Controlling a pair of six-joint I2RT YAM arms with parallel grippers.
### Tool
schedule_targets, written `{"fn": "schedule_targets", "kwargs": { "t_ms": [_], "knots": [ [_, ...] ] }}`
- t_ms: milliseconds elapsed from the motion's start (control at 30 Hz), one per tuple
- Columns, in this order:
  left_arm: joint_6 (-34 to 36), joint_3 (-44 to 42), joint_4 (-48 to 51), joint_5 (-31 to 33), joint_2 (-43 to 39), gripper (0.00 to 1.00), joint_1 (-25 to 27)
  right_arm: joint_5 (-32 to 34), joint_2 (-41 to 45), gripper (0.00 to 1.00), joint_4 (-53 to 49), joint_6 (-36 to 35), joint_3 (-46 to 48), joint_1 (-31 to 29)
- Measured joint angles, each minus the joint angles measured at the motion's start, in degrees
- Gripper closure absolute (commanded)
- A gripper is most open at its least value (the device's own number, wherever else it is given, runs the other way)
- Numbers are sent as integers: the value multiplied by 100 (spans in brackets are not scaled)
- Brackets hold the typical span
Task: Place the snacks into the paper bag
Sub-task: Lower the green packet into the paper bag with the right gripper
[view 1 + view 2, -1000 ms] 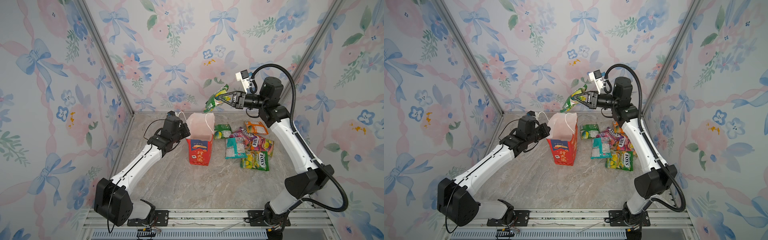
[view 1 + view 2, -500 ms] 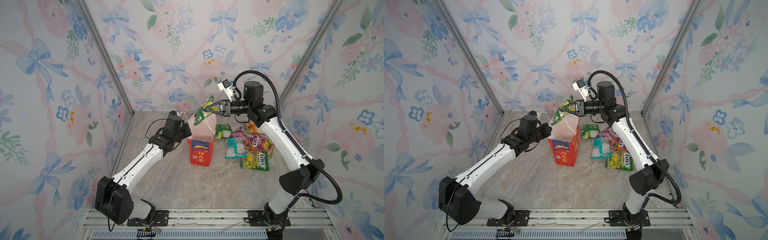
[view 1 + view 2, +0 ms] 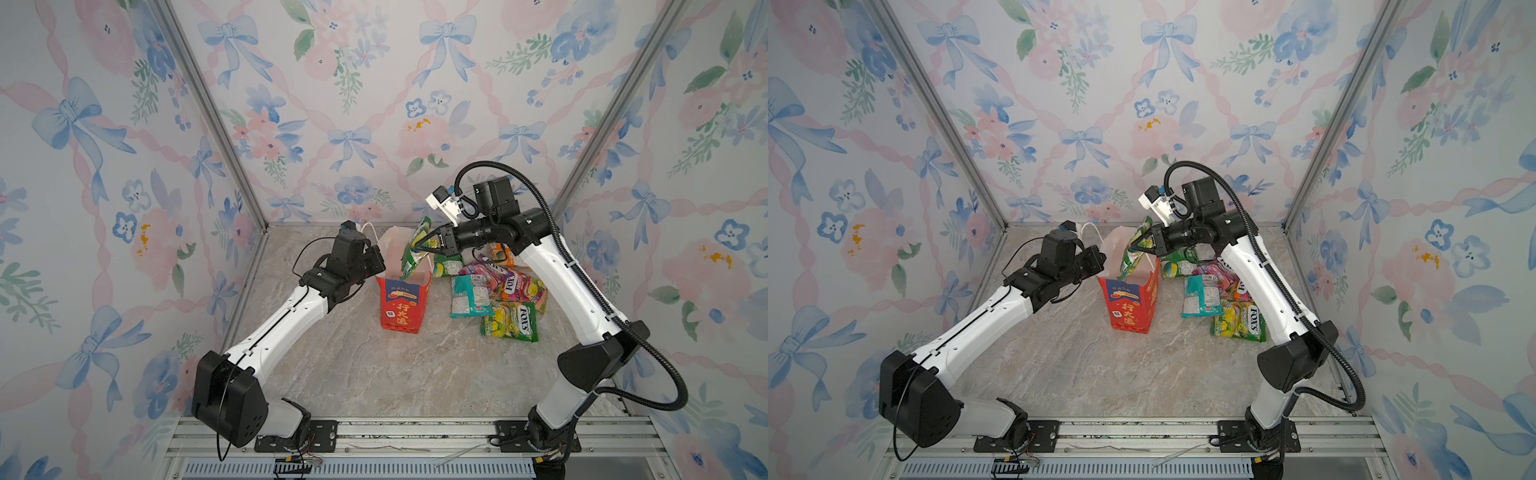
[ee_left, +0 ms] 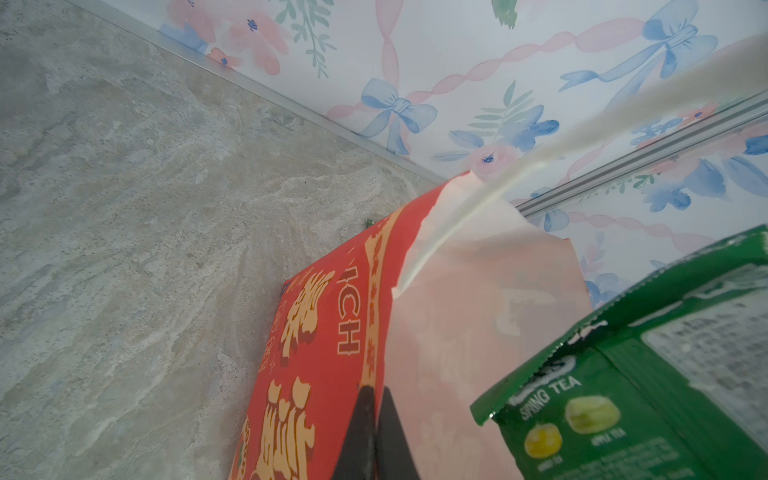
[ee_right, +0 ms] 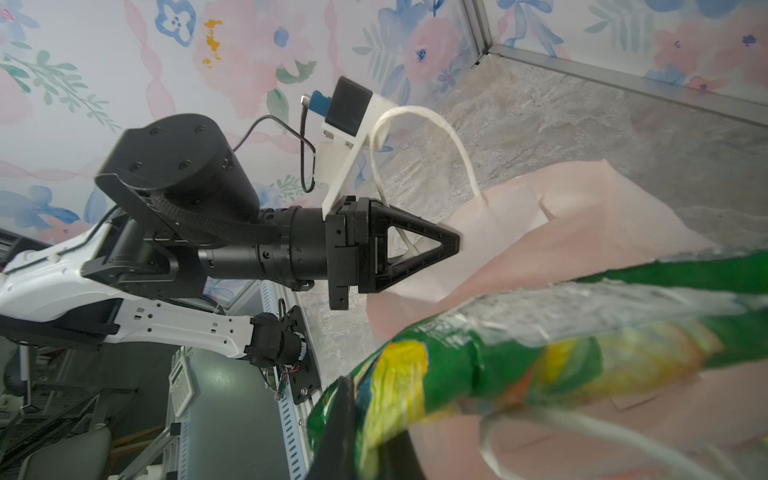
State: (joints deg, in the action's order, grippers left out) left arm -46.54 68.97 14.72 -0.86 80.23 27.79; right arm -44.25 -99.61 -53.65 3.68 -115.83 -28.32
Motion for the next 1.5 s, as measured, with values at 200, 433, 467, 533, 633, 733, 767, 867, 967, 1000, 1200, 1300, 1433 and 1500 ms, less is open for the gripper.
{"fn": "schedule_targets", "kwargs": {
  "t_ms": [200, 433, 467, 533, 633, 733, 767, 867, 967, 1000, 1200, 1300, 1433, 1500],
  "knots": [
    [0, 11, -2, 2, 11, 100, 31, 894, 0, 100, -494, -352, 4, -179],
    [0, 11, 0, 4, 11, 100, 37, 1480, 7, 100, -535, -463, 177, -197],
    [0, 11, 0, 4, 11, 100, 42, 1545, 7, 100, -533, -463, 186, -205],
    [0, 11, 0, 17, 11, 100, 57, 1641, 7, 100, -527, -459, 186, -219],
    [0, 15, 0, 22, 15, 100, 70, 1714, 7, 100, -450, -450, 186, -223],
    [0, 20, 0, 22, 26, 100, 70, 1759, 7, 100, -315, -393, 186, -223],
    [0, 22, 0, 22, 26, 100, 72, 1759, 7, 100, -267, -374, 186, -223],
    [0, 28, 0, 26, 26, 100, 96, 1753, 7, 100, -114, -297, 186, -223],
    [-2, 31, 0, 44, 26, 100, 129, 1738, 7, 100, 61, -205, 186, -223],
    [0, 31, -2, 42, 26, 100, 140, 1720, 7, 100, 118, -164, 186, -223],
    [-2, 31, -2, 42, 26, 100, 149, 1473, 17, 100, 479, 81, 258, -201],
    [0, 31, 0, 42, 26, 100, 149, 1329, 55, 100, 732, 247, 446, -133],
    [0, 31, 0, 44, 26, 100, 149, 1193, 105, 100, 931, 437, 627, -37],
    [-2, 31, -2, 42, 35, 100, 149, 1021, 146, 100, 1093, 562, 739, 26]
  ]
}}
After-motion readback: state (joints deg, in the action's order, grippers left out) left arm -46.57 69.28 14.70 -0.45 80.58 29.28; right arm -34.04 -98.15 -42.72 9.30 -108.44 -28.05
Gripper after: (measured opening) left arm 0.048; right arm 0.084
